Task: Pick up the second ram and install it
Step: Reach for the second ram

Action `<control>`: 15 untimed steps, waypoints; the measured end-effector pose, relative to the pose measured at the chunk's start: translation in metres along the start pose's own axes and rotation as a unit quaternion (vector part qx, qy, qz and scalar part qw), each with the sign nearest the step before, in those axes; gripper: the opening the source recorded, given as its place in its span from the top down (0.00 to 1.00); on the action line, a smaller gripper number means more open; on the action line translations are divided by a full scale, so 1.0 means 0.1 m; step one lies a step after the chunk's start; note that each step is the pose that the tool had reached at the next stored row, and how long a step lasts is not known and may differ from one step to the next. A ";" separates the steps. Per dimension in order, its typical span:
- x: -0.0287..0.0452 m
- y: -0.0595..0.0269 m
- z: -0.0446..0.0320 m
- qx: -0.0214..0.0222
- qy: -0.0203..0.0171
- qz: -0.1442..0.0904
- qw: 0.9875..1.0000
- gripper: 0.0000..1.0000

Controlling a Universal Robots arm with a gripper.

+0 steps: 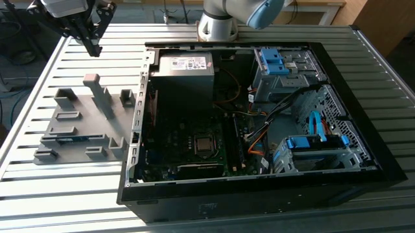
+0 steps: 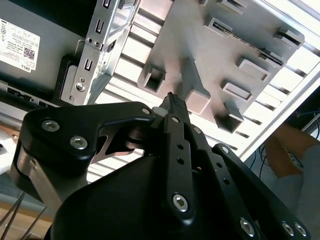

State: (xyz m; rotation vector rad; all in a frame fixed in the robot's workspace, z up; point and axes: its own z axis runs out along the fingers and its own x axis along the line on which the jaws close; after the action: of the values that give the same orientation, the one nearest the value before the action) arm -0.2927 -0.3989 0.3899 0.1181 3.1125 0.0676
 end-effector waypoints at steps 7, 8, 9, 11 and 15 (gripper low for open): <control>0.054 -0.004 -0.001 0.000 0.000 0.000 1.000 0.89; 0.062 -0.005 -0.001 0.000 0.000 0.000 1.000 0.89; 0.071 -0.005 -0.001 0.000 0.000 0.000 1.000 0.89; 0.087 -0.007 -0.002 0.000 0.000 0.000 1.000 0.89; 0.098 -0.007 -0.003 0.007 0.000 0.000 1.000 0.89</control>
State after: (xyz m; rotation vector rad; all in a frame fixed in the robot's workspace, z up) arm -0.3026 -0.3989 0.3899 0.1176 3.1125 0.0458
